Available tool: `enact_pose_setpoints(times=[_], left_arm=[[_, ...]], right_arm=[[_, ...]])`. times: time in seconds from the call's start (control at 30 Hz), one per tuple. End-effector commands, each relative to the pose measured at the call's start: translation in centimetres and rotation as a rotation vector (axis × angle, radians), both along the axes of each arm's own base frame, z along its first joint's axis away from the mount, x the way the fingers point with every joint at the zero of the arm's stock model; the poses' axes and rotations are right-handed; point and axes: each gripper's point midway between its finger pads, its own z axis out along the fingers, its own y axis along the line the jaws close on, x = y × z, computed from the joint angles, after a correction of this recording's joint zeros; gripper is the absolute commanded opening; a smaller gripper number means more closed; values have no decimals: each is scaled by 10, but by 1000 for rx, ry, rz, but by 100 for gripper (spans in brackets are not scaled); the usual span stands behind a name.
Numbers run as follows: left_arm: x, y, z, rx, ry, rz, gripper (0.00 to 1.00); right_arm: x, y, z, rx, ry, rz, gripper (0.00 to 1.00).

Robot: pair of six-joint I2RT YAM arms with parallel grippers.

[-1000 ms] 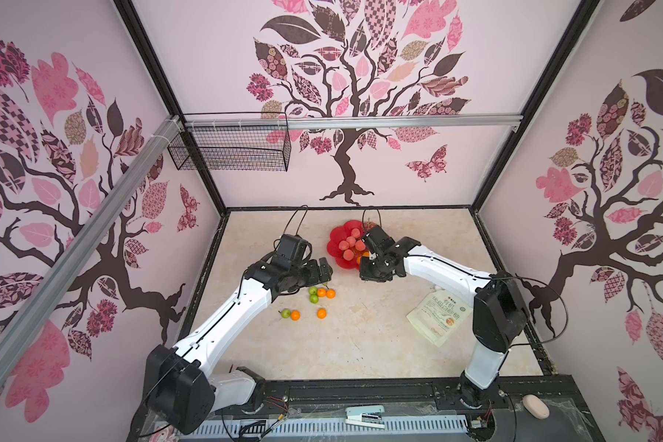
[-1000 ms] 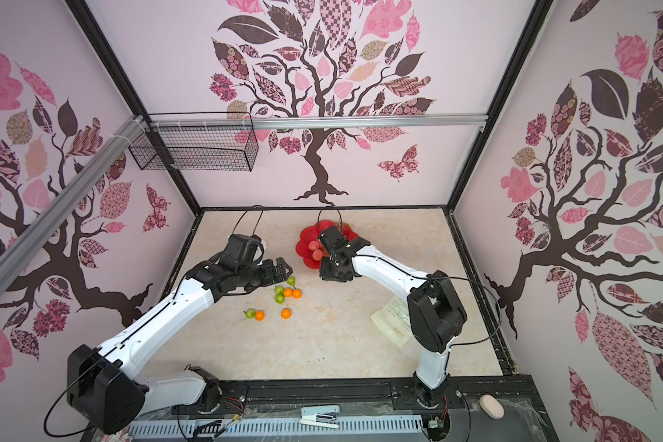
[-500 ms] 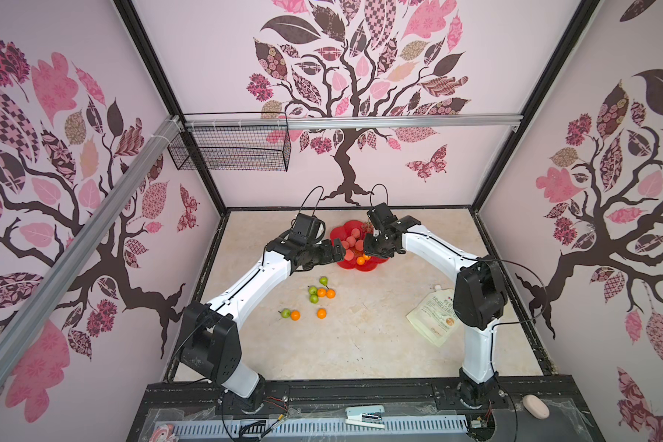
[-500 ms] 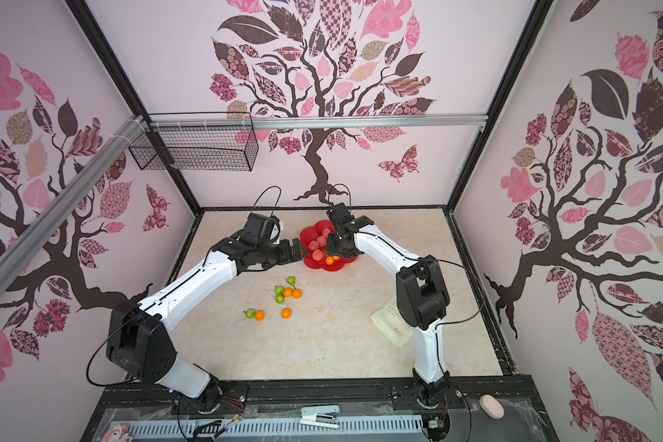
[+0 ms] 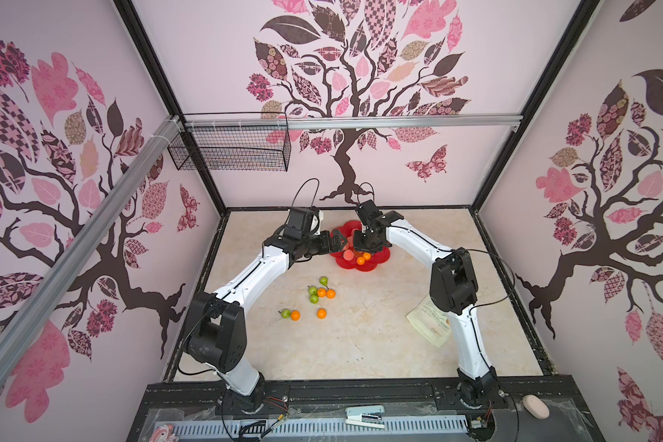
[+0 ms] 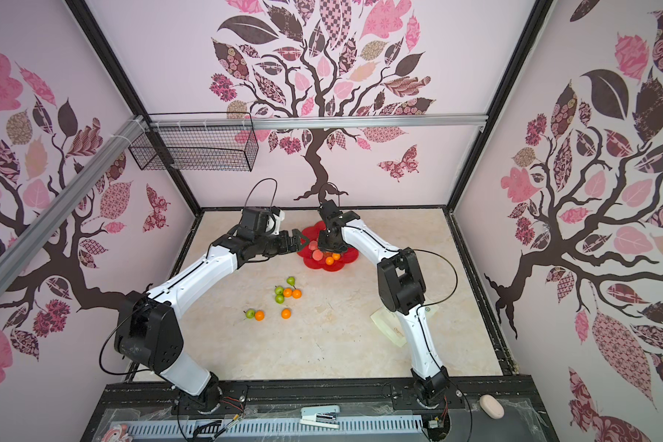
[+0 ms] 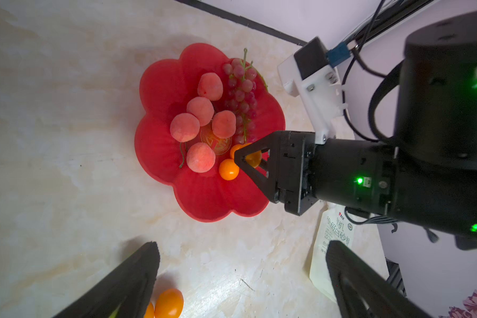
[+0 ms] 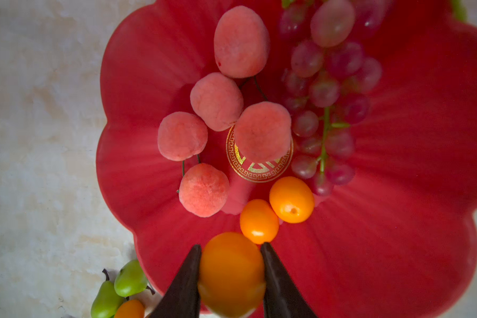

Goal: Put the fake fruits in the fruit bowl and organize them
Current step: 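Lower the kumquat into the bowl and open the right gripper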

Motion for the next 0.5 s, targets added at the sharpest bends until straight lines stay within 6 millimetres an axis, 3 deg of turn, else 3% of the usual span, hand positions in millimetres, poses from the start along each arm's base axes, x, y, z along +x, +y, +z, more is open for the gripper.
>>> enact_pose_setpoints(times=[0.0, 0.33, 0.47], left_arm=[[3, -1, 5, -73, -50, -62, 98], [-4, -7, -6, -113, -38, -120, 98], [-5, -10, -5, -126, -39, -135, 99]], right_arm=[[1, 0, -22, -33, 51, 13, 35], [7, -1, -47, -54, 90, 14, 35], [13, 0, -44, -51, 78, 15, 35]])
